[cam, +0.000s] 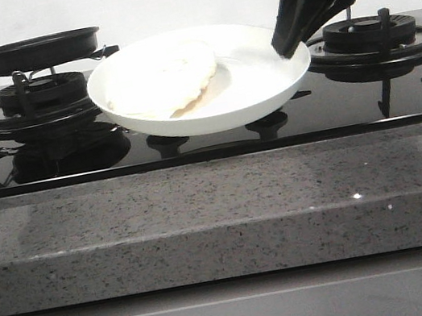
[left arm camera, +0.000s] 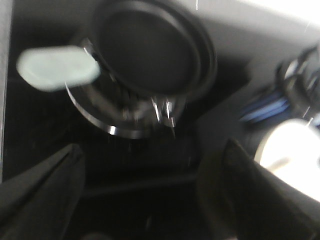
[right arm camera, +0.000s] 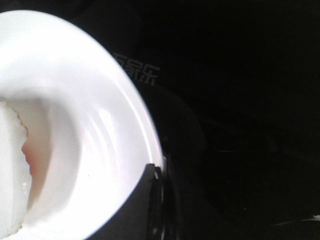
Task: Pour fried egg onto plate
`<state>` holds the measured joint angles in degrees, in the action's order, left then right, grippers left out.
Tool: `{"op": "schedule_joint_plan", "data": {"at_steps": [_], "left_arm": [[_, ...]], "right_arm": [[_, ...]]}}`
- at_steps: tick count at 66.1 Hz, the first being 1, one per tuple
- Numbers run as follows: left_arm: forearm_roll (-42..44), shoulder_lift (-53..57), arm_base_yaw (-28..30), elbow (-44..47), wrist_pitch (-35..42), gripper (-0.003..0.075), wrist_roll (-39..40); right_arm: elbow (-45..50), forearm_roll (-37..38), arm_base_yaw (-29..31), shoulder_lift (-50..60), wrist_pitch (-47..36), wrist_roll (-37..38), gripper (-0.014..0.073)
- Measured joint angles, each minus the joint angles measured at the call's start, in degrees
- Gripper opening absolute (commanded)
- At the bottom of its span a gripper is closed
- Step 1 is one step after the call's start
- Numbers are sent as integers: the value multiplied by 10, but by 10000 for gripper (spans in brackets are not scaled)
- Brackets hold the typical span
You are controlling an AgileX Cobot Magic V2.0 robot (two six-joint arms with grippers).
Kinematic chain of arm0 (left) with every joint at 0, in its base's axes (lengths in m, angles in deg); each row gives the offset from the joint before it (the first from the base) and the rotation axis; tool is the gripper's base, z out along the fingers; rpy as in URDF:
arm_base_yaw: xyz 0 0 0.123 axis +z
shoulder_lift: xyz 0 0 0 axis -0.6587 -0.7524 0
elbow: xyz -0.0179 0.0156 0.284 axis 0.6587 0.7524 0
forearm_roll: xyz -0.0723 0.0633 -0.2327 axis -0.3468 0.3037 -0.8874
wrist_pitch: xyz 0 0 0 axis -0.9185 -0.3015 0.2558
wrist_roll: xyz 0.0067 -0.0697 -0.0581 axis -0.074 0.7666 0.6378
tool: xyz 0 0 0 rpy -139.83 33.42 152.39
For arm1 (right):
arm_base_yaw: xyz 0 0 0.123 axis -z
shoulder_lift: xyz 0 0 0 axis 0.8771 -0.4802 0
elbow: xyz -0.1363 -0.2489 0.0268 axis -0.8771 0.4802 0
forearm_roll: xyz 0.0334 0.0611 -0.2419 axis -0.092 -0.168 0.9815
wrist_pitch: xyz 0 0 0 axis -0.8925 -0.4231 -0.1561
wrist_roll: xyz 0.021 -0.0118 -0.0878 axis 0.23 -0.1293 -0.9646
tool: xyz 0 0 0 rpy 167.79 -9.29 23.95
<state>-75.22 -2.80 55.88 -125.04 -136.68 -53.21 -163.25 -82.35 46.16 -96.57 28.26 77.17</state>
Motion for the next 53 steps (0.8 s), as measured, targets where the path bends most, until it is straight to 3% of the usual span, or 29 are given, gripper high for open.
{"op": "schedule_joint_plan", "data": {"at_steps": [12, 23, 32, 53], "left_arm": [[246, 84, -137, 8, -5, 554, 154], [372, 175, -227, 71, -6, 554, 254], [402, 252, -258, 143, 2, 554, 275], [410, 356, -261, 237, 2, 554, 283]], "right_arm": [[0, 0, 0, 0, 0, 0, -68], [0, 0, 0, 0, 0, -1, -68], [0, 0, 0, 0, 0, -2, -68], [0, 0, 0, -1, 0, -2, -68]]}}
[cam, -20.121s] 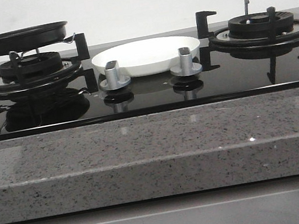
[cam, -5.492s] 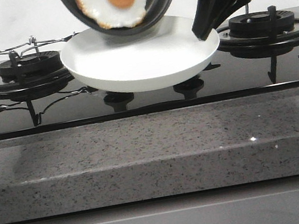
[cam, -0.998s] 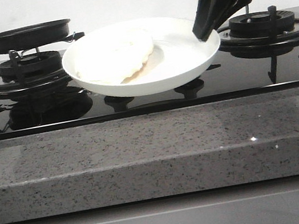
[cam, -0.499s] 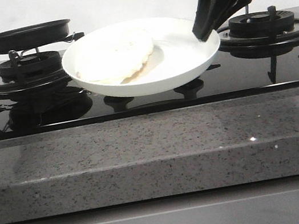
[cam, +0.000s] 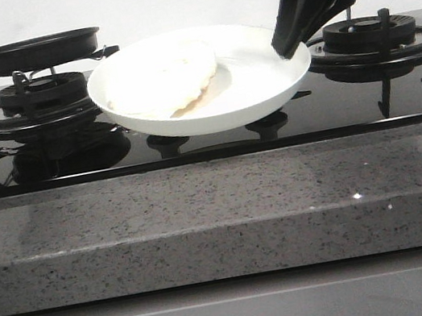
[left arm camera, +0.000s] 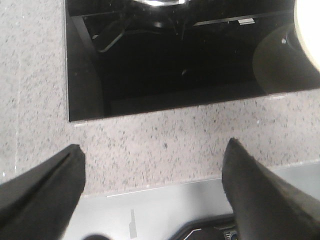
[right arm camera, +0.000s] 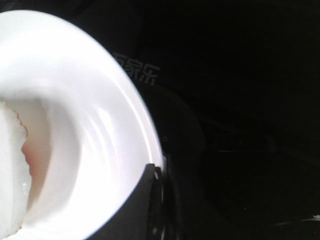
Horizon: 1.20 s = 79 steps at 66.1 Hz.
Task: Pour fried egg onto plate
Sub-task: 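Carry the plate with the egg back between the knobs with the right gripper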
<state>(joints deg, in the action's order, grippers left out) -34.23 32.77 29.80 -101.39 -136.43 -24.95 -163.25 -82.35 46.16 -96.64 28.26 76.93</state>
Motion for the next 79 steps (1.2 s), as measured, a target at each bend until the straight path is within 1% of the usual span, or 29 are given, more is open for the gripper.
{"op": "schedule_joint_plan", "data": {"at_steps": [10, 32, 39, 45, 57, 67, 79], "left_arm": [[0, 20, 0, 6, -8, 554, 0], [0, 21, 0, 7, -14, 554, 0], [0, 21, 0, 7, -14, 554, 0], [0, 21, 0, 7, -14, 554, 0], [0, 21, 0, 7, -13, 554, 0], [0, 21, 0, 7, -13, 554, 0], [0, 21, 0, 7, -13, 554, 0]], "right_arm": [[0, 0, 0, 0, 0, 0, -68], [0, 0, 0, 0, 0, 0, -68], [-23, 4, 0, -5, 10, 0, -68], [-67, 7, 0, -14, 26, 0, -68], [-207, 7, 16, -60, 77, 0, -67], [-338, 7, 39, -134, 143, 11, -67], [-437, 9, 56, -218, 208, 21, -67]]}}
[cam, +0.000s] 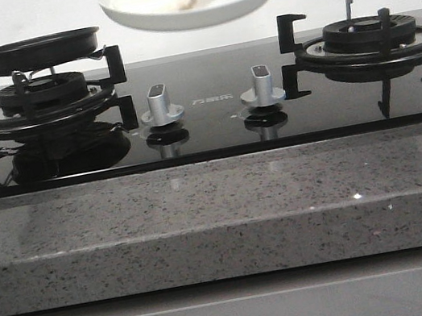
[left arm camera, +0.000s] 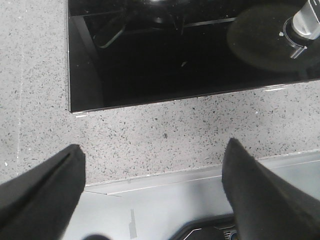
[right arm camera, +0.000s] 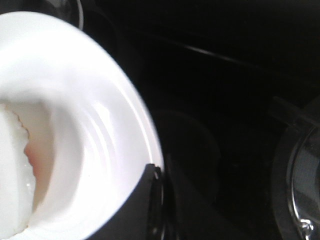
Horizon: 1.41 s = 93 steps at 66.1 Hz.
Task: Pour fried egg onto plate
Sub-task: 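Carry the plate with the egg back between the knobs with the right gripper, then open the right gripper and lift it away from the plate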
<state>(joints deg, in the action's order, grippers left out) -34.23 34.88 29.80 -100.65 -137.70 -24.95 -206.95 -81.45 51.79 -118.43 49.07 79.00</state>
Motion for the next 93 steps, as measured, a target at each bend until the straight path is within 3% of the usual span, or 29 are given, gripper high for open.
{"op": "schedule_joint_plan", "data": {"at_steps": [36, 41, 53, 59, 75, 93], "left_arm": [[0, 0, 0, 0, 1, 554, 0], [0, 0, 0, 0, 1, 554, 0], [0, 0, 0, 0, 1, 554, 0], [0, 0, 0, 0, 1, 554, 0], [0, 0, 0, 0, 1, 554, 0], [0, 0, 0, 0, 1, 554, 0]], "right_arm": [[-38, 4, 3, -122, 8, 70, -62], [-38, 7, 3, -124, 9, 71, -15], [-40, 11, 3, -125, 13, 73, 242], [-42, 11, 3, -125, 15, 73, 321], [-86, 11, 3, -109, 30, 73, 319], [-90, 43, -28, 0, 33, 73, 318]]}}
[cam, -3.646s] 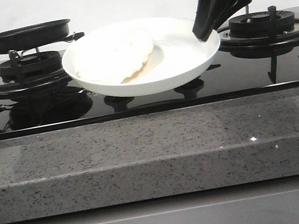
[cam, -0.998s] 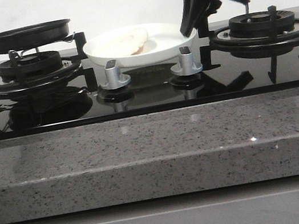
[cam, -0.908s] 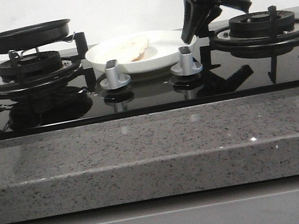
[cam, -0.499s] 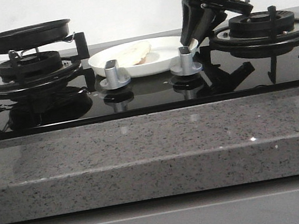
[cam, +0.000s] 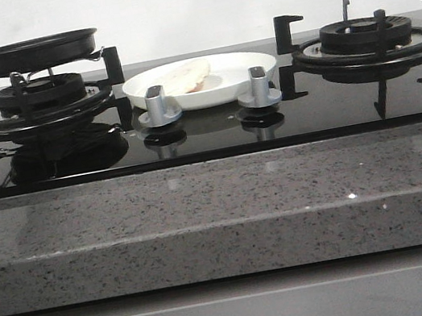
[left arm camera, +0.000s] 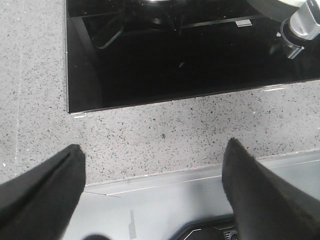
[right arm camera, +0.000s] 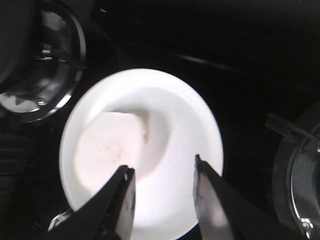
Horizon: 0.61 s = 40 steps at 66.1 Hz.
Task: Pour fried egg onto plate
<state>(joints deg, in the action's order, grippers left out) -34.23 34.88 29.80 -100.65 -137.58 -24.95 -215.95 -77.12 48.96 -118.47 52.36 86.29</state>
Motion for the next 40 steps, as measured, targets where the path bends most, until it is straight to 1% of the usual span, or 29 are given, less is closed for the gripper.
{"op": "schedule_joint_plan", "data": {"at_steps": [7, 14, 19, 28, 40], "left_arm": [[0, 0, 0, 0, 0, 554, 0], [0, 0, 0, 0, 0, 554, 0], [0, 0, 0, 0, 0, 554, 0], [0, 0, 0, 0, 0, 554, 0], [0, 0, 0, 0, 0, 554, 0]], "right_arm": [[42, 26, -31, 67, 1, 1, 318], [127, 31, -60, 134, -9, 1, 318], [200, 31, -73, 185, -42, 1, 318], [330, 37, -80, 280, -101, 1, 318], [491, 52, -80, 416, -140, 0, 318]]}}
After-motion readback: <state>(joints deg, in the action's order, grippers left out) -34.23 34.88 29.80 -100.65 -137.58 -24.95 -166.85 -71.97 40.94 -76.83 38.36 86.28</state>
